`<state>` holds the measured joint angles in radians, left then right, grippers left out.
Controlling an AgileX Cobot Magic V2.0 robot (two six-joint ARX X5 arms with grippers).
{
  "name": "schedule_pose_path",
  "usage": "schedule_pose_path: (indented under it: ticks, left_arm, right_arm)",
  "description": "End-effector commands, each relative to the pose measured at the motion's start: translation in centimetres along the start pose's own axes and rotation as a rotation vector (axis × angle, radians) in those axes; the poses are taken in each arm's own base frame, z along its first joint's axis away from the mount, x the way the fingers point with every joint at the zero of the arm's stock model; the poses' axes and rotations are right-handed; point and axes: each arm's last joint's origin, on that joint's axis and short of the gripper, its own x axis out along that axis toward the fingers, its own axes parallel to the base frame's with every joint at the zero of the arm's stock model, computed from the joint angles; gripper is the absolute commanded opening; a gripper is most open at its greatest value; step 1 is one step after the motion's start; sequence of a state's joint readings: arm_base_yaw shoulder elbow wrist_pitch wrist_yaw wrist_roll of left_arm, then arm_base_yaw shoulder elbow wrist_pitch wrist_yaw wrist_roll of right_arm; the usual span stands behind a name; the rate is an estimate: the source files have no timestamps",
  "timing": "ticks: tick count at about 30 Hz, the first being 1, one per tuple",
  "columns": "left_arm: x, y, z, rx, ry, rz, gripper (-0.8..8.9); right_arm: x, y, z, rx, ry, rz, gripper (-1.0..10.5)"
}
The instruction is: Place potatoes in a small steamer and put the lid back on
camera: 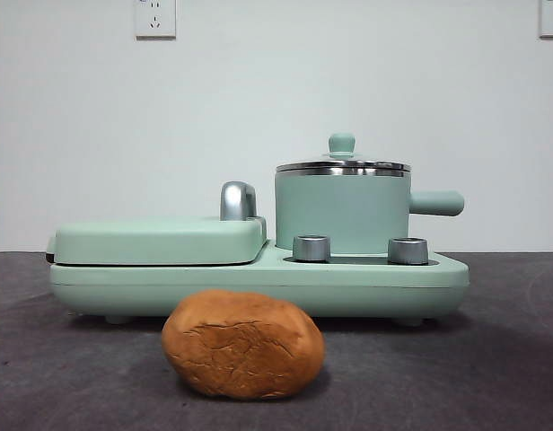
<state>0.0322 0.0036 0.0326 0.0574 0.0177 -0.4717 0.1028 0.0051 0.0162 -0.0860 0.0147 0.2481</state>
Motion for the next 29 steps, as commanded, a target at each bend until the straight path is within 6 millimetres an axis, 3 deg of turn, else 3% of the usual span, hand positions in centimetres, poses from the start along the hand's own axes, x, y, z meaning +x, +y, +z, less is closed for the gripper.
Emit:
schedule_pose_path:
  ticks: [1,5,8,17,23,29]
  left_arm:
    - [0.0,-0.2,0.4,-0.125,-0.040,-0.024,0.06]
    - [-0.5,-1.4,2.7,-0.159,-0.018,-0.012,0.07]
    - [-1.0,-2.8,5.2,-0.086,0.018,-0.029,0.07]
    - [0.0,-6.8,11.3,0.211,0.272,-0.229,0.07]
    - [2.3,-8.1,13.0,0.394,0.377,-0.407,0.06]
    - [4.9,-8.5,12.8,0.632,0.421,-0.559,0.05]
  right_arm:
    - [-0.1,0.2,0.6,0.140,-0.037,0.046,0.2]
    - [-0.9,1.1,3.1,0.206,-0.066,0.132,0.2]
    - [-1.6,1.6,5.2,0.192,-0.066,0.129,0.2]
    - [-1.3,3.5,10.6,-0.073,0.103,0.272,0.2]
    - [0.7,4.6,12.8,-0.326,0.243,0.430,0.2]
    - [2.7,5.6,14.0,-0.546,0.298,0.483,0.2]
